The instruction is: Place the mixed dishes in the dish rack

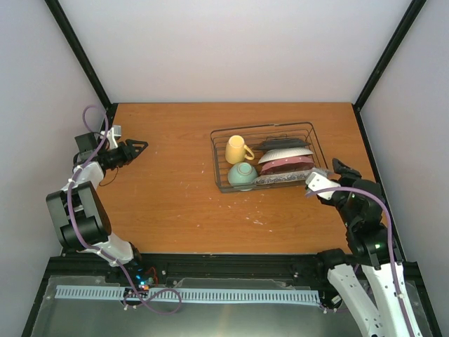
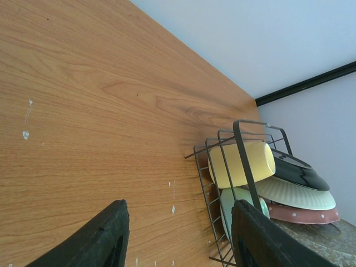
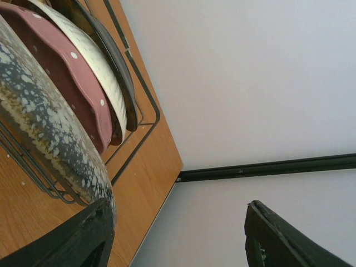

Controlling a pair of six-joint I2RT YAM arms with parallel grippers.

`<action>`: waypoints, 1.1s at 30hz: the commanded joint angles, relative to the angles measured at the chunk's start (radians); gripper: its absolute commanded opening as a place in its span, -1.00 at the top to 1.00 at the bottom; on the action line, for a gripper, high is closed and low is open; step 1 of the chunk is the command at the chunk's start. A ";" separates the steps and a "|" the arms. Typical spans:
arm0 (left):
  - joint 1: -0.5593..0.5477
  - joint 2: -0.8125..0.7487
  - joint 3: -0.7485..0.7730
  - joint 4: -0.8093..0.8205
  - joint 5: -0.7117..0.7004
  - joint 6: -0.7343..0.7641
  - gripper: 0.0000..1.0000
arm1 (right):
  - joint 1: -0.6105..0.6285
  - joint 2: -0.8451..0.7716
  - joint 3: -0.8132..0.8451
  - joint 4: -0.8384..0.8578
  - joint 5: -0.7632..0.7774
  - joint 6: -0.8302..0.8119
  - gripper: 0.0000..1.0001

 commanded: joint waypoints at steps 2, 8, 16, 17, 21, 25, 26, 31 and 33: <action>0.009 0.004 0.024 0.032 0.020 -0.006 -0.02 | -0.006 -0.047 0.044 -0.047 -0.003 0.030 -0.29; 0.009 -0.010 0.024 0.073 0.050 -0.040 -0.03 | -0.006 -0.069 0.102 -0.049 -0.037 0.074 -0.29; -0.102 -0.089 0.026 0.214 0.073 -0.103 -0.01 | -0.006 0.011 0.217 0.074 -0.119 0.453 -0.48; -0.134 -0.110 0.031 0.223 0.052 -0.099 -0.01 | -0.006 0.042 0.232 0.084 -0.114 0.522 -0.51; -0.299 -0.162 0.107 0.112 -0.107 -0.003 -0.02 | -0.006 0.181 0.292 0.087 -0.026 0.790 -0.61; -0.466 -0.106 0.229 -0.142 -0.299 0.107 -0.01 | -0.006 0.364 0.435 -0.047 0.069 0.993 -0.62; -0.501 -0.086 0.246 -0.187 -0.336 0.124 -0.01 | -0.006 0.408 0.465 -0.079 0.079 1.026 -0.62; -0.635 -0.038 0.269 -0.289 -0.522 0.121 0.00 | -0.007 0.517 0.540 -0.142 0.020 1.145 -0.66; -0.667 -0.003 0.302 -0.358 -0.605 0.098 0.00 | -0.009 0.541 0.562 -0.167 0.005 1.176 -0.66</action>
